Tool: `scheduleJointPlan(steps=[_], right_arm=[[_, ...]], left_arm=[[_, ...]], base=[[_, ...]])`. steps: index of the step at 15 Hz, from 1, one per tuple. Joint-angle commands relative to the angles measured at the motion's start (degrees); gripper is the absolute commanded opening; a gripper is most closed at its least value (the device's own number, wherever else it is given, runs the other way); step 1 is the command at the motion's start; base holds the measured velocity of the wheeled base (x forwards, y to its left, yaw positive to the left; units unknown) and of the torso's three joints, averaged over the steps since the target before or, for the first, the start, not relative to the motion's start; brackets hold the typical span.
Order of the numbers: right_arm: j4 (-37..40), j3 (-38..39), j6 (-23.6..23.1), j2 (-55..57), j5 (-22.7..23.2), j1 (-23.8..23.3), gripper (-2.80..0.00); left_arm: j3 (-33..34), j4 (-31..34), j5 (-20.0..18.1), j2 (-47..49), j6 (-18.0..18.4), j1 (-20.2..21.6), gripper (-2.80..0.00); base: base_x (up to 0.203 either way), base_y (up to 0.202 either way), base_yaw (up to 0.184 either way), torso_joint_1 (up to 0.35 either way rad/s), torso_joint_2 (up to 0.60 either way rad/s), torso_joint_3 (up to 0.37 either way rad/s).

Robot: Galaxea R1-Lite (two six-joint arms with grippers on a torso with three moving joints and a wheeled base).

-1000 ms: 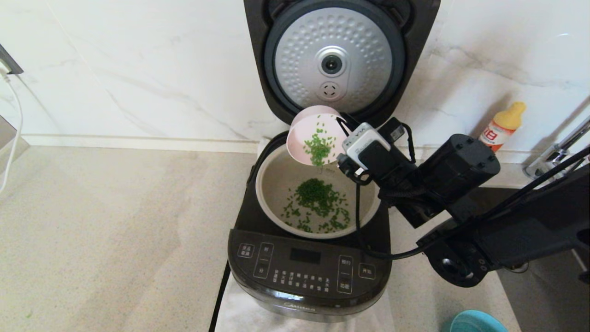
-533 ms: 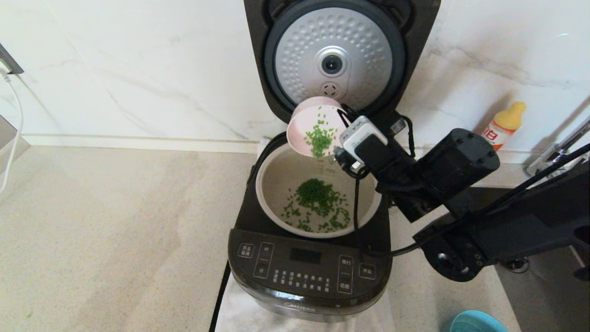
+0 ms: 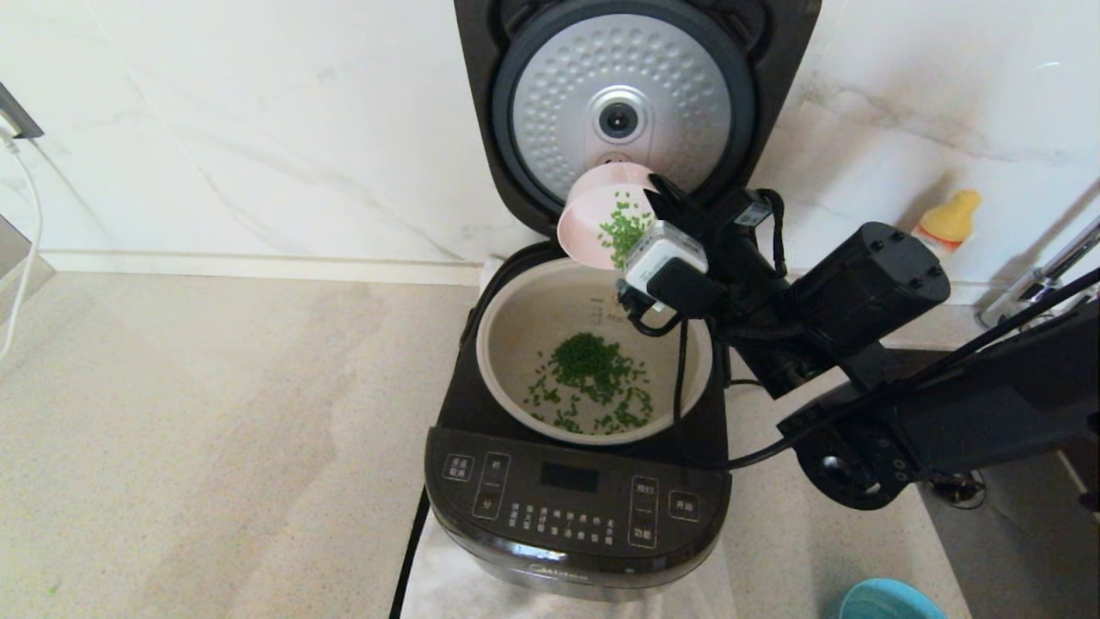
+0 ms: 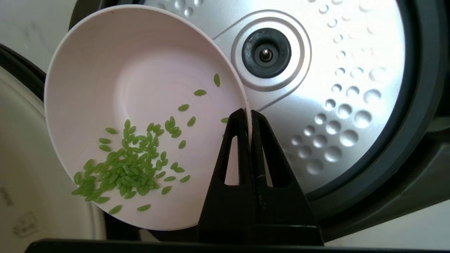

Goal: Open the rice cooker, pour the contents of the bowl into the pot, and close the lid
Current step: Pour the chopped green onions from the bowl into the rice cooker

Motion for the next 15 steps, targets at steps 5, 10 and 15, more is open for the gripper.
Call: scheduleJointPlan(steps=[5,10,15], right_arm=[[-0.51,0.58,-7.47,-0.04,0.22,0.53,-2.8],[-0.54,0.34,-12.1,1.0,0.61,2.24,-2.8],[-0.54,-8.11,-12.48,2.48,0.1,2.64,-2.8]], left_arm=[[0.53,-0.02,0.02,-0.01,0.0,-0.01,-2.8],[0.53,-0.02,0.02,-0.01,0.0,-0.01,-2.8],[0.53,-0.02,0.02,-0.01,0.0,-0.01,-2.8]], base=[[0.0,0.0,0.0,0.0,0.0,0.0],[0.0,0.0,0.0,0.0,0.0,0.0],[0.0,0.0,0.0,0.0,0.0,0.0]])
